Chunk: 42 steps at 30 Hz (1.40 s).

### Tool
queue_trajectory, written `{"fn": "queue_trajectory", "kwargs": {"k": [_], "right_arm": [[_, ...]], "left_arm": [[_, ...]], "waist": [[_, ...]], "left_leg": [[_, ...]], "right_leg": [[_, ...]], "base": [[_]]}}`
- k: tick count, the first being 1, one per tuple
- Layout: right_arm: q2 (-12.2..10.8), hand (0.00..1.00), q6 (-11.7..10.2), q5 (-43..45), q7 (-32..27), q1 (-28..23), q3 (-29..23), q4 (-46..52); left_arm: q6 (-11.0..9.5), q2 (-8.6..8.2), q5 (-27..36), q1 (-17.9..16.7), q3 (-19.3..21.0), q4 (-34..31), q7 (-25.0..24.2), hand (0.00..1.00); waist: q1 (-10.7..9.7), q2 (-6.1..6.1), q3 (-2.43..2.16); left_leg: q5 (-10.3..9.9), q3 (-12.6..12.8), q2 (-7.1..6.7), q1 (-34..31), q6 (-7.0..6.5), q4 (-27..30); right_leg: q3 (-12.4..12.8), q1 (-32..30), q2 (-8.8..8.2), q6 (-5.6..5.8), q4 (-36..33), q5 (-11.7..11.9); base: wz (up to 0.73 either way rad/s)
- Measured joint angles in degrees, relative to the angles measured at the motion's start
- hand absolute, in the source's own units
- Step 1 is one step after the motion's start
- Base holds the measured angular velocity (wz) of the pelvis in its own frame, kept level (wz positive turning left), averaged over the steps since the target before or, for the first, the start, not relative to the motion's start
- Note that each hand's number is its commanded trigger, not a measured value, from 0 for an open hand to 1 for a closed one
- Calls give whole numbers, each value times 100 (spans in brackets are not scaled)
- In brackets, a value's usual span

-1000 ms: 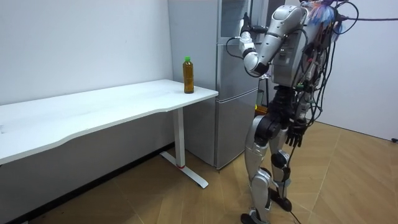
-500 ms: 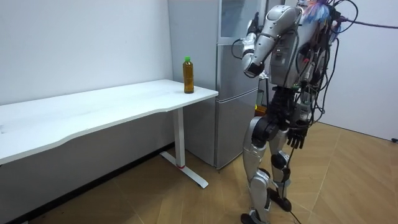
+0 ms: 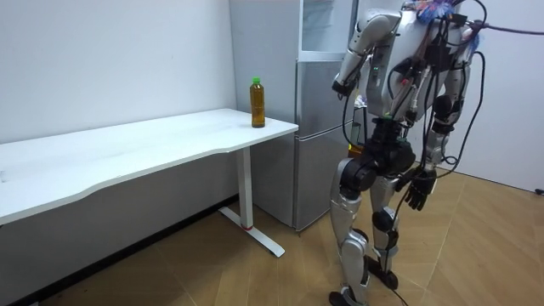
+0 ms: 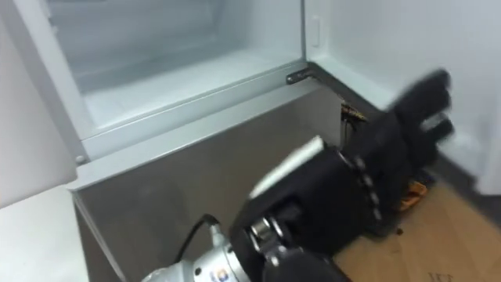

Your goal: Put the bottle in the upper fridge

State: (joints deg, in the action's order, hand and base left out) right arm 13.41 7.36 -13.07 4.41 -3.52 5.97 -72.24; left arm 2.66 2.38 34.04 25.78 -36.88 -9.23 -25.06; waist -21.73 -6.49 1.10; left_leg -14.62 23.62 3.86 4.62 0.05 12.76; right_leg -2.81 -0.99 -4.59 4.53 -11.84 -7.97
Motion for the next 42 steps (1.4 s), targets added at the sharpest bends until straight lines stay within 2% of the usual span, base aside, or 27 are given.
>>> {"fn": "queue_trajectory", "kwargs": {"k": [3,8,20,23,28,31,33,35,38,40,42], "right_arm": [[8,0,-91,-59,-4,-56,24,40],[16,0,-184,-197,-61,-103,173,75],[25,0,-229,-288,-185,-111,289,46],[22,0,-228,-289,-186,-111,289,27],[-22,0,-228,-473,-238,-89,286,-88],[-21,0,-227,-593,-238,-120,288,-102],[-22,0,-218,-753,-238,-140,293,-154],[-23,0,-218,-863,-231,-171,291,-162],[-35,0,-218,-948,-215,-233,291,-203],[-54,0,-220,-931,-214,-273,292,-202],[-59,0,-234,-933,-185,-357,288,-195]], "left_arm": [[119,147,1,0,-142,90,-75,0],[117,151,6,1,-150,87,-151,0],[117,157,1,5,-148,82,-154,0],[118,157,-14,5,-148,83,-152,0],[120,228,-465,4,-131,83,-164,0],[150,266,-499,0,-34,80,-205,0],[197,277,-552,-8,117,56,-212,0],[217,331,-566,-107,315,-72,-207,0],[217,447,-762,-364,667,-588,-157,0],[212,505,-950,-537,875,-911,-89,0],[212,567,-1005,-629,1201,-1102,32,0]], "waist": [[0,-17,6],[8,-16,6],[137,-3,4],[138,15,0],[194,59,9],[342,75,19],[476,105,39],[517,125,45],[740,154,31],[860,214,19],[1042,279,-13]], "left_leg": [[0,12,-6,-16,2,-14],[-4,52,-10,-18,7,-18],[-3,39,-20,-5,6,-11],[-2,-28,-41,7,4,-12],[-1,-110,-44,-24,4,-9],[0,-112,-44,-28,4,-11],[0,-207,-51,-38,4,-14],[2,-282,-52,-43,7,-21],[41,-319,-54,-38,35,-90],[66,-345,-51,-6,53,-123],[71,-435,-40,10,59,-133]], "right_leg": [[36,-28,1,1,9,-1],[78,-17,1,3,12,-2],[74,-45,-6,13,0,-21],[29,-10,-28,24,-1,-43],[-45,19,-37,24,-6,-44],[-46,40,-36,23,-5,-44],[-104,74,-42,24,21,-44],[-175,117,-47,21,38,-52],[-210,117,-38,10,56,-61],[-238,133,-33,-6,36,-70],[-350,205,-31,-17,20,-79]], "base": [[-7],[-5],[0],[9],[8],[0],[12],[19],[7],[6],[14]]}}
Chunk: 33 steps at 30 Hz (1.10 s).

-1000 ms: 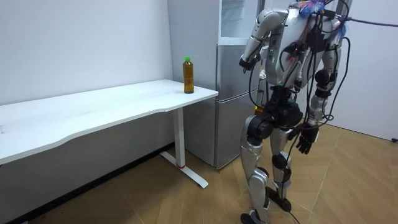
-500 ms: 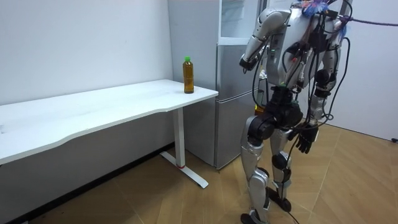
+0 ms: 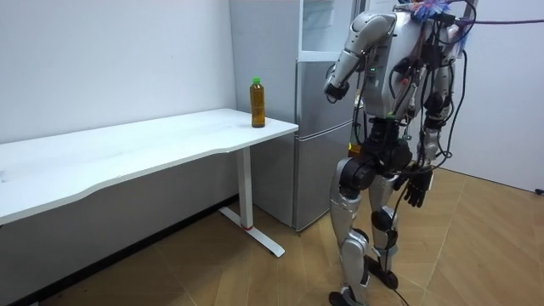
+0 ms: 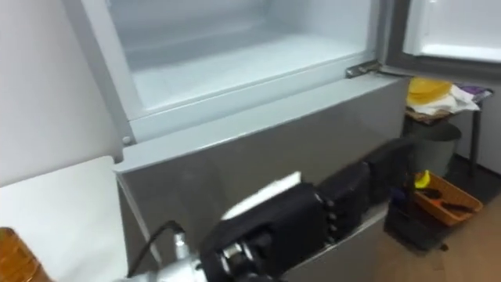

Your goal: Put the bottle in the upper fridge

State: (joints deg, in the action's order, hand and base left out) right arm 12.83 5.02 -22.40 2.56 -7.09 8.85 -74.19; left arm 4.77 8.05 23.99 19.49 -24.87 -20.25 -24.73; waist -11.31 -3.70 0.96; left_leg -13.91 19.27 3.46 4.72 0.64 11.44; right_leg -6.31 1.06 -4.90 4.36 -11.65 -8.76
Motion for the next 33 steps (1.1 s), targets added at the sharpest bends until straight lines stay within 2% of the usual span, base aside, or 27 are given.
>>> {"fn": "queue_trajectory", "kwargs": {"k": [1,3,4,6,8,9,11,12,14,15,19,20,21,22,23,24,27,33], "right_arm": [[-4,0,0,3,7,-14,-3,-1],[-8,0,0,12,21,-98,-123,-4],[-8,0,-1,12,21,-123,-126,-7],[-11,0,-2,98,15,-167,-126,-6],[-15,0,-9,157,14,-231,-138,-4],[-15,0,-9,157,13,-273,-147,-4],[-35,0,-12,186,15,-340,-199,-4],[-70,0,-32,268,19,-395,-360,-5],[-100,0,-83,279,21,-509,-554,-5],[-105,0,-118,279,21,-544,-595,-5],[-107,0,-138,275,14,-603,-625,-4],[-106,0,-164,276,11,-612,-636,-3],[-111,0,-240,279,13,-668,-694,8],[-120,0,-285,280,12,-707,-757,13],[-135,0,-351,357,12,-765,-873,12],[-143,0,-377,479,12,-778,-1029,17],[-145,0,-377,512,-4,-846,-1191,80],[-165,0,-375,736,-116,-863,-1359,93]], "left_arm": [[0,40,0,-57,116,-84,45,0],[-46,141,2,-256,699,-426,250,0],[-77,165,1,-305,831,-467,332,0],[-191,155,-126,-629,1332,-637,676,0],[-255,157,-122,-893,1650,-717,900,0],[-278,188,-116,-1070,1879,-827,1017,0],[-350,196,-114,-1189,2246,-903,1144,0],[-425,185,-122,-1316,2562,-964,1188,0],[-635,169,-126,-1544,3022,-978,1379,0],[-742,165,-159,-1687,3250,-985,1600,0],[-927,163,-220,-1953,3657,-1088,2161,0],[-1046,163,-224,-2068,3781,-1164,2357,0],[-1216,162,-254,-2182,3899,-1164,2571,0],[-1295,157,-278,-2257,3961,-1155,2688,0],[-1414,135,-419,-2422,4113,-1115,2894,0],[-1484,128,-467,-2551,4233,-1033,3094,0],[-1500,113,-451,-2839,4452,-704,3500,0],[-1511,105,-453,-3450,4507,176,4173,0]], "waist": [[42,10,-12],[224,35,-17],[285,38,-20],[471,58,-29],[635,90,-35],[703,110,-64],[875,155,-61],[993,166,-55],[1043,199,-59],[1057,184,-81],[1191,154,-95],[1195,143,-100],[1202,139,-84],[1204,145,-68],[1215,111,-78],[1212,105,-59],[1255,66,-51],[1283,56,-50]], "left_leg": [[0,-19,1,-4,0,4],[0,-78,3,-10,0,27],[0,-78,5,4,1,27],[0,-146,5,37,1,30],[0,-215,5,94,2,28],[1,-233,2,98,3,30],[6,-282,1,132,12,39],[11,-281,3,175,21,35],[10,-316,3,198,26,31],[9,-374,-3,198,27,32],[19,-454,-3,193,41,35],[21,-483,-3,205,44,37],[23,-530,-3,237,46,41],[22,-535,-3,269,46,36],[20,-542,-4,306,50,38],[14,-551,-4,316,57,38],[13,-584,-4,298,60,33],[20,-709,-13,317,84,29]], "right_leg": [[-17,3,0,-1,3,-1],[-66,13,-2,-2,9,-2],[-67,26,-2,-2,9,-2],[-145,106,-8,-2,6,-2],[-217,200,-13,-1,10,-10],[-235,217,-16,-4,10,-30],[-271,267,-20,-17,8,-45],[-272,304,-19,-36,6,-63],[-309,371,-19,-40,8,-100],[-331,387,-19,-44,9,-116],[-375,418,-14,-52,15,-120],[-390,431,-14,-59,2,-124],[-413,481,-14,-58,-2,-128],[-420,510,-14,-55,-8,-135],[-423,547,-15,-59,-23,-162],[-425,549,-16,-58,-47,-181],[-491,556,-21,-73,-65,-211],[-560,587,-20,-94,-74,-294]], "base": [[17],[11],[4],[12],[18],[14],[9],[3],[9],[16],[9],[9],[9],[6],[0],[0],[10],[9]]}}
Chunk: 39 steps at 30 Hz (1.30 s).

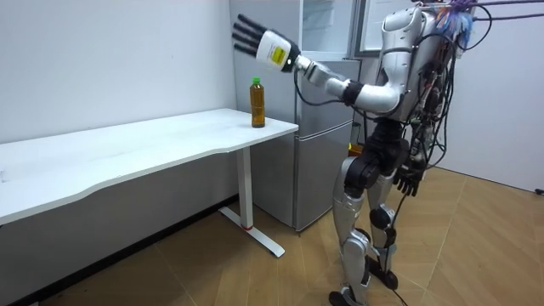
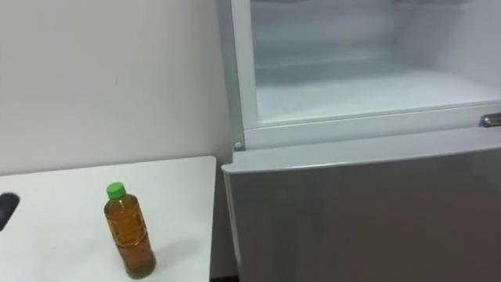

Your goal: Put the bottle in the upper fridge

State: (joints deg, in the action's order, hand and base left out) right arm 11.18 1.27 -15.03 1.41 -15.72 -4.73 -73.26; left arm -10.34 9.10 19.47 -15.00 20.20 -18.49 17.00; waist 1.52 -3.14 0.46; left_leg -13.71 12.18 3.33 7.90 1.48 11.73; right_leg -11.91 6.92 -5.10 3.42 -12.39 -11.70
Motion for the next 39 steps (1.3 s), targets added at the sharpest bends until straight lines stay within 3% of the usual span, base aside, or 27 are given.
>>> {"fn": "queue_trajectory", "kwargs": {"k": [4,8,10,12,15,18,22,28,31,36,39], "right_arm": [[0,0,3,184,2,8,-125,27],[-6,0,-2,127,2,8,-340,225],[-13,0,-61,82,26,72,-344,236],[-34,0,-78,-122,99,109,-329,351],[-79,0,-250,-596,249,104,-312,476],[-93,0,-358,-1060,465,108,-309,470],[-163,0,-390,-1248,800,100,-303,450],[-171,0,-458,-1265,1204,53,-215,763],[-202,0,-498,-1255,1445,55,-93,1220],[-227,0,-629,-1255,1695,74,202,1964],[-233,0,-601,-1157,1697,8,397,2685]], "left_arm": [[9,-13,26,-333,-21,820,129,0],[5,-53,13,-645,-193,2777,134,0],[18,-76,10,-746,-418,3680,119,0],[56,-78,12,-858,-905,4745,26,0],[76,-113,10,-920,-1162,5793,-177,0],[85,-129,2,-951,-1218,6580,-408,0],[110,-143,-465,-906,-1226,7279,-549,0],[161,-178,-677,-820,-1343,7609,-838,0],[287,-181,-680,-663,-1502,7829,-1170,0],[308,-162,-687,-547,-1615,7946,-1574,0],[383,-114,-800,-513,-1677,7985,-1796,0]], "waist": [[-1,33,-9],[28,53,-26],[7,101,-30],[-1,166,-39],[18,239,-50],[30,284,-30],[21,244,-27],[11,240,-28],[-9,229,-33],[-43,211,-48],[-35,205,-69]], "left_leg": [[7,-78,-4,-7,12,-3],[5,-135,-11,83,24,-4],[0,-144,-9,61,33,1],[-8,-176,-9,36,43,-1],[-21,-212,2,40,62,-8],[-30,-214,0,62,70,-43],[-30,-210,1,61,70,-43],[-31,-200,4,38,71,-42],[-31,-181,10,6,71,-32],[-31,-149,13,-58,70,-3],[-29,-134,14,-148,68,9]], "right_leg": [[-81,30,-4,-7,1,-25],[-88,112,-10,-12,1,-66],[-122,127,-6,-14,44,-74],[-176,147,-3,-13,85,-73],[-230,206,16,-14,181,-70],[-225,220,22,-12,182,-68],[-236,211,19,-12,163,-68],[-232,188,17,-12,161,-69],[-221,139,18,-17,159,-65],[-198,33,10,-22,138,-59],[-163,-82,4,-23,47,-62]], "base": [[10],[1],[6],[13],[8],[0],[0],[0],[-2],[-3],[-6]]}}
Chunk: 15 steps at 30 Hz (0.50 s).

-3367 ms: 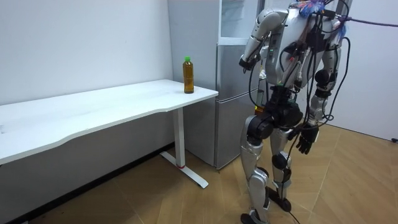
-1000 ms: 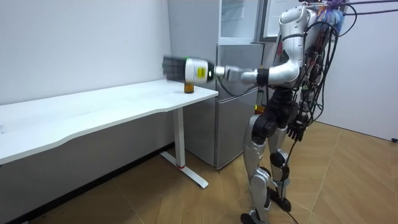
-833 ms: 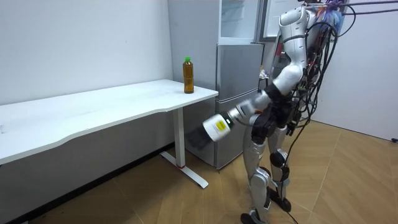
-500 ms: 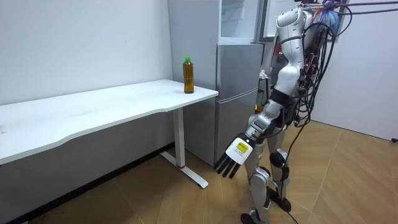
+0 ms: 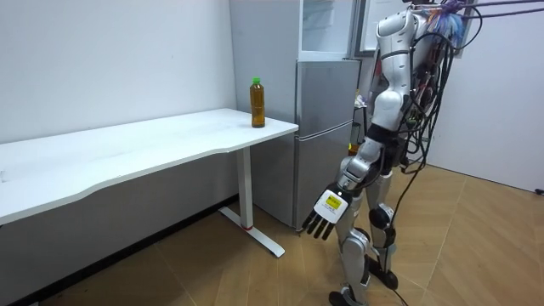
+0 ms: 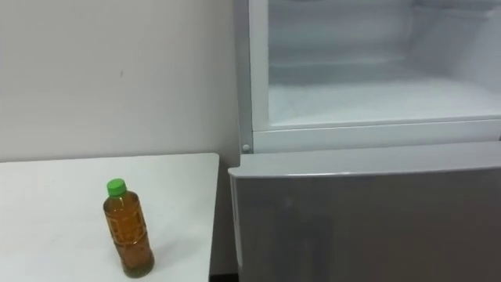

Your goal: Put the bottle in the upper fridge

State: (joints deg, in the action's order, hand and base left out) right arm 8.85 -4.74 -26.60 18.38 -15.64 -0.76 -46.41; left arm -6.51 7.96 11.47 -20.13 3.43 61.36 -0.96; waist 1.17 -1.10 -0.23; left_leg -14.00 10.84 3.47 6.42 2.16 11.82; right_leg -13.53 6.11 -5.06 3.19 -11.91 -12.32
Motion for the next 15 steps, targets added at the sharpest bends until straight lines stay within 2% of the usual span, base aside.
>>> {"fn": "queue_trajectory", "kwargs": {"k": [2,7,10,11,15], "right_arm": [[4,0,-3,7,1,-41,122,646],[4,0,-3,-12,176,-79,476,2282],[3,0,16,-20,312,-38,569,2583],[4,0,81,-19,366,-37,576,2779],[9,0,127,-17,559,-29,596,2995]], "left_arm": [[32,13,2,75,-19,56,-118,0],[116,78,-48,99,-33,26,-230,0],[149,127,-51,61,-31,-22,-231,0],[167,160,-92,43,-36,-95,-237,0],[225,217,-93,44,-51,-140,-253,0]], "waist": [[-5,-34,13],[59,25,24],[68,81,37],[65,127,28],[79,150,33]], "left_leg": [[1,4,-5,-26,-1,4],[1,2,-6,0,-1,31],[0,-10,-4,-61,-1,93],[0,-13,-4,-114,-1,110],[-3,-22,-4,-186,-5,158]], "right_leg": [[5,-28,-6,0,-23,0],[16,-21,-7,4,-28,-4],[11,-41,-11,2,-31,-12],[4,-104,-17,-2,-65,-17],[-29,-134,-27,-3,-84,-16]], "base": [[0],[0],[4],[6],[3]]}}
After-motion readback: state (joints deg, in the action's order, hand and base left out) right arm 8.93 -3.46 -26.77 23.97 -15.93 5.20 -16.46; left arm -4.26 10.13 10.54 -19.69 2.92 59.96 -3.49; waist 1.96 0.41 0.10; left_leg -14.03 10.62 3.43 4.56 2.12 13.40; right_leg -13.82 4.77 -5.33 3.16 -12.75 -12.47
